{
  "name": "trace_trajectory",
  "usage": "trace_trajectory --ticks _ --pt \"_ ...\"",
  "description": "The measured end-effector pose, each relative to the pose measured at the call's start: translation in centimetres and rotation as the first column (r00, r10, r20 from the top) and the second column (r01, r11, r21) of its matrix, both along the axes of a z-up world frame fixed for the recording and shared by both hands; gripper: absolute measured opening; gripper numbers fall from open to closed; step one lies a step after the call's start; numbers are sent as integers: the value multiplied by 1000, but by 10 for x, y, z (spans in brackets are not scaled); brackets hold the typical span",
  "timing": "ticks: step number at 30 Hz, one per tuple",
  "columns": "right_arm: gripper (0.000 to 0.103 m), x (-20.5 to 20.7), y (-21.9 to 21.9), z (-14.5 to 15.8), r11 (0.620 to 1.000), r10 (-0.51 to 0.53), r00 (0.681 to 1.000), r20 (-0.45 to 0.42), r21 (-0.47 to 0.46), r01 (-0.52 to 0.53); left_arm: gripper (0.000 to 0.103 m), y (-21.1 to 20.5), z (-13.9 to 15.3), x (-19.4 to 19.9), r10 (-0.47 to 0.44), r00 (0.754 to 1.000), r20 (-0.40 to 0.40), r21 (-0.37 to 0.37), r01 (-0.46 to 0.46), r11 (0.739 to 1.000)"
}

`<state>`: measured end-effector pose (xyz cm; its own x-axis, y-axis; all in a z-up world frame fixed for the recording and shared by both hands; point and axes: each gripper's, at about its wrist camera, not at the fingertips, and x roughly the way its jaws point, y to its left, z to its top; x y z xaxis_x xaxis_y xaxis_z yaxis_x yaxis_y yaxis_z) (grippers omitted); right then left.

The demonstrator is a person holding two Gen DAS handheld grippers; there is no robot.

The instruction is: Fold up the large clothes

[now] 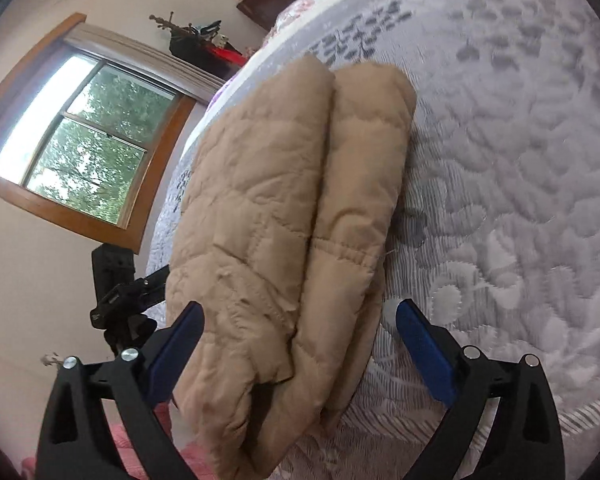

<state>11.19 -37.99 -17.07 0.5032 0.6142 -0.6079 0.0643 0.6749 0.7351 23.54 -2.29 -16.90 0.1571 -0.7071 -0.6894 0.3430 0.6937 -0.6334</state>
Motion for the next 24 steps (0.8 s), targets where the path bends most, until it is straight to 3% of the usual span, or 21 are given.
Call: trace_trajectory --ticks 5,11,13,15,16,19,21,24 --pt "99 18 9 -22 997 30 999 -23 66 -29 88 -10 -8 8 -24 1000 -5 -46 23 999" --pt "99 36 26 -21 996 68 998 7 50 -68 88 -42 -18 11 -134 989 -58 -155 124 980" --pt "97 40 34 -20 996 80 997 22 37 -81 90 -53 -20 8 -140 989 -55 -153 130 980" --pt "87 47 33 -20 995 89 995 33 30 -90 90 -61 -16 3 -144 989 -36 -142 138 980" --pt "77 45 34 -18 994 96 995 39 41 -98 89 -63 -15 2 -141 989 -32 -143 135 981" --pt "57 45 36 -13 991 109 992 63 71 -113 70 -64 -8 -2 -136 990 -23 -156 131 979" --pt "51 45 41 -2 992 117 988 99 35 -121 58 -60 0 -6 -129 992 -2 -169 127 977" --pt "46 47 50 22 991 133 980 146 -23 -131 51 -57 17 -11 -127 991 37 -207 132 969"
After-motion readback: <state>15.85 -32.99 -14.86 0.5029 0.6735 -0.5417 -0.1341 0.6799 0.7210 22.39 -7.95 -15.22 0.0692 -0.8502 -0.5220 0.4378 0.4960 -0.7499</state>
